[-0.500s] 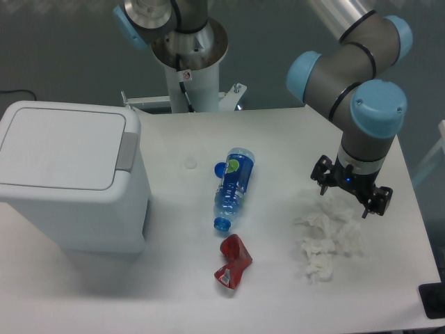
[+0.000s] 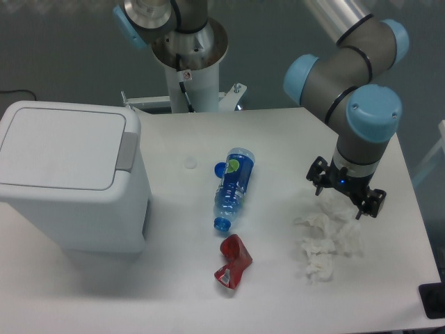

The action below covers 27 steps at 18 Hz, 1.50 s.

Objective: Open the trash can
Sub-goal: 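Move the gripper from above the tissue toward the white trash bin lid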

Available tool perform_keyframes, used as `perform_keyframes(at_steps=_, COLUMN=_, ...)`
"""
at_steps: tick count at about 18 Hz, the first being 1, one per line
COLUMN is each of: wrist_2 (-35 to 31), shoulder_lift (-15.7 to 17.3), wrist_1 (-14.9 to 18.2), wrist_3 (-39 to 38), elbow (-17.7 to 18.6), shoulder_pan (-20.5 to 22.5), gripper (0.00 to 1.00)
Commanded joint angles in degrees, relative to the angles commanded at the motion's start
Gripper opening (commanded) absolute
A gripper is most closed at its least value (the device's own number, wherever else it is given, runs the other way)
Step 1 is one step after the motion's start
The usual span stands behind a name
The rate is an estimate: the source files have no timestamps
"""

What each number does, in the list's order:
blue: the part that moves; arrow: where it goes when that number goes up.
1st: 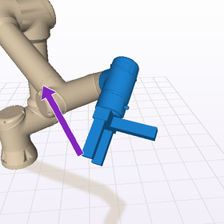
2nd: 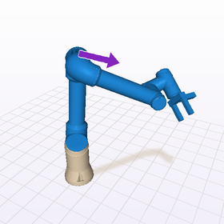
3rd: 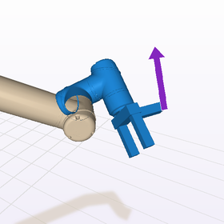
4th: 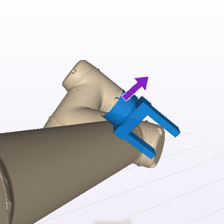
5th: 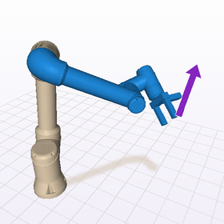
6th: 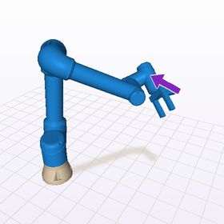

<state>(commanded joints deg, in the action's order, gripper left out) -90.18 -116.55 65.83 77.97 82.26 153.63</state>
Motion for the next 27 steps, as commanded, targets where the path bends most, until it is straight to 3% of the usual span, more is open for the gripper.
perform_keyframes(at_steps=3, wrist_2=-0.35, shoulder_lift=2.02, wrist_1=0.0, wrist_3=-2.81, elbow=2.9, shoulder_pan=0.0, gripper=1.0)
perform_keyframes(at_steps=8, wrist_2=1.83, shoulder_lift=3.52, wrist_1=-0.17, wrist_3=-13.15, elbow=4.05, shoulder_pan=-1.13, gripper=1.0)
perform_keyframes(at_steps=12, wrist_2=5.44, shoulder_lift=4.13, wrist_1=-4.13, wrist_3=-25.21, elbow=3.08, shoulder_pan=-3.51, gripper=1.0)
perform_keyframes(at_steps=13, wrist_2=5.8, shoulder_lift=5.18, wrist_1=-4.04, wrist_3=-27.06, elbow=3.17, shoulder_pan=-3.86, gripper=0.81)
perform_keyframes(at_steps=15, wrist_2=7.98, shoulder_lift=6.68, wrist_1=-4.04, wrist_3=-31.88, elbow=3.26, shoulder_pan=-5.27, gripper=0.34)
perform_keyframes(at_steps=16, wrist_2=10.09, shoulder_lift=7.21, wrist_1=-3.96, wrist_3=-34.43, elbow=3.43, shoulder_pan=-5.62, gripper=0.2)
perform_keyframes(at_steps=22, wrist_2=18.36, shoulder_lift=11.94, wrist_1=-3.87, wrist_3=-48.51, elbow=3.26, shoulder_pan=-8.34, gripper=0.01)
perform_keyframes(at_steps=27, wrist_2=25.21, shoulder_lift=16.87, wrist_1=-1.85, wrist_3=-55.11, elbow=4.66, shoulder_pan=-11.16, gripper=0.0)
